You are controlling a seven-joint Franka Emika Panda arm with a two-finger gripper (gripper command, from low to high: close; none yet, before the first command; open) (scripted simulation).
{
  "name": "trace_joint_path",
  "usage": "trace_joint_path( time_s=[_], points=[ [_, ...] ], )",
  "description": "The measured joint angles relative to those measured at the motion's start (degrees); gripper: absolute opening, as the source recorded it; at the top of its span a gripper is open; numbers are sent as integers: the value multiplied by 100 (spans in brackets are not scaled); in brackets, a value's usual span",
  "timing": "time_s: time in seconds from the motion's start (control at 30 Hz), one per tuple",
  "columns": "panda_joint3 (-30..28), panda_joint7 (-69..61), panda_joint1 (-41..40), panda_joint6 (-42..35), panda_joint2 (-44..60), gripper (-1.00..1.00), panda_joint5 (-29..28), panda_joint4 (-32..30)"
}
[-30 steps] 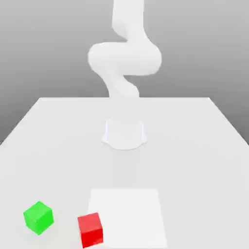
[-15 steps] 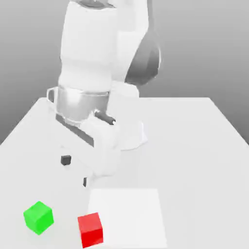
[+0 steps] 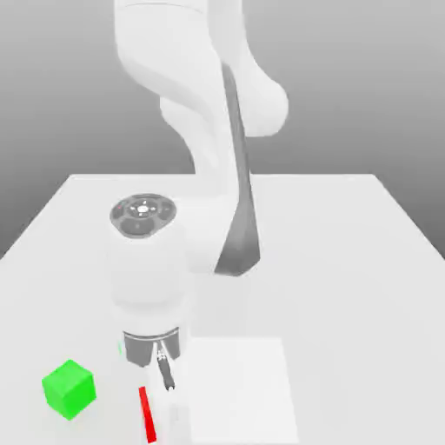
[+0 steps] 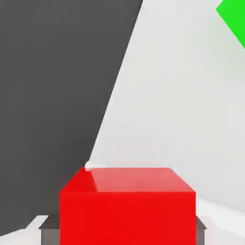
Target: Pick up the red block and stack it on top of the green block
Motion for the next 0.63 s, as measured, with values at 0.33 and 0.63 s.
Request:
trace_joint_path(
  time_s=[0.33,0.63],
  points=[
    [-233,-260,-667,-1089,-1294,-100,660,-196],
    [-613,-195,-1039,-490,-685,100,798,-168]
  ],
)
